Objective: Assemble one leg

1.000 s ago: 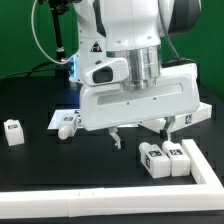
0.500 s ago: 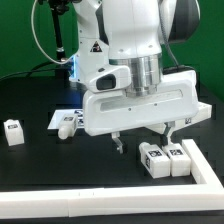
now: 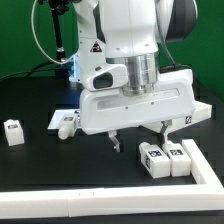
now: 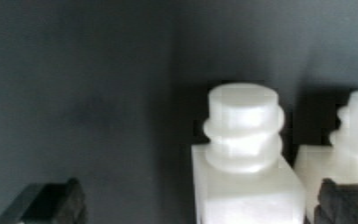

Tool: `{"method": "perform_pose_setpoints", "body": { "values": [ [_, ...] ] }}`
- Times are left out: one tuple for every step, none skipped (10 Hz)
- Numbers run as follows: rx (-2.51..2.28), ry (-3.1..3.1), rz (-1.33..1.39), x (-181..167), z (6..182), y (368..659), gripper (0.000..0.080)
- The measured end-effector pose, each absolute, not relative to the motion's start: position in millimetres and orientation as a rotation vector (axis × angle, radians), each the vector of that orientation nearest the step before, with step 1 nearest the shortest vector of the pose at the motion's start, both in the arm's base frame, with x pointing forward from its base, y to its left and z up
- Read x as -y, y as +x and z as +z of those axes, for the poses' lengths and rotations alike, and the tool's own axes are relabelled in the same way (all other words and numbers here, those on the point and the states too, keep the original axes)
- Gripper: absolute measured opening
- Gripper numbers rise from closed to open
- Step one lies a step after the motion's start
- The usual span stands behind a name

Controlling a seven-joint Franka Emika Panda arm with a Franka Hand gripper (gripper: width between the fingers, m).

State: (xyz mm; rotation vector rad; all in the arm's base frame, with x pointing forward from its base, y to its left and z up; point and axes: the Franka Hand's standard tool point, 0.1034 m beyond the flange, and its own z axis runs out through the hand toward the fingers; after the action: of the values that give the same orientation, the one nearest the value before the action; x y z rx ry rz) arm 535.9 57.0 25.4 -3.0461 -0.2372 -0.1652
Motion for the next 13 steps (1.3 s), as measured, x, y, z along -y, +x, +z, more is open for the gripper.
{"method": "perform_pose_setpoints", "body": {
  "values": [
    [0.236, -3.047, -0.161, -56.2, 24.4, 534.3, 0.0649],
    [0.236, -3.047, -0.157, -56.0, 22.9, 533.5, 0.0649],
    [0.236, -3.047, -0.150, -56.7, 19.6, 531.8, 0.0649],
    [0.242, -3.046, -0.142, -59.5, 16.4, 529.7, 0.0649],
    [0.247, -3.045, -0.137, -61.4, 14.7, 528.6, 0.0649],
    [0.248, -3.045, -0.136, -61.8, 14.0, 528.3, 0.0649],
    [0.249, -3.045, -0.138, -62.2, 14.5, 529.3, 0.0649],
    [0.251, -3.043, -0.141, -64.0, 16.3, 532.5, 0.0649],
    [0.246, -3.041, -0.148, -67.4, 20.4, 539.1, 0.0649],
    [0.245, -3.040, -0.156, -69.4, 22.2, 542.1, 0.0649],
    [0.242, -3.041, -0.150, -68.1, 20.7, 539.8, 0.0526],
    [0.242, -3.041, -0.149, -68.1, 20.6, 539.8, 0.0526],
    [0.242, -3.041, -0.149, -68.2, 20.6, 539.8, 0.0387]
  ]
}}
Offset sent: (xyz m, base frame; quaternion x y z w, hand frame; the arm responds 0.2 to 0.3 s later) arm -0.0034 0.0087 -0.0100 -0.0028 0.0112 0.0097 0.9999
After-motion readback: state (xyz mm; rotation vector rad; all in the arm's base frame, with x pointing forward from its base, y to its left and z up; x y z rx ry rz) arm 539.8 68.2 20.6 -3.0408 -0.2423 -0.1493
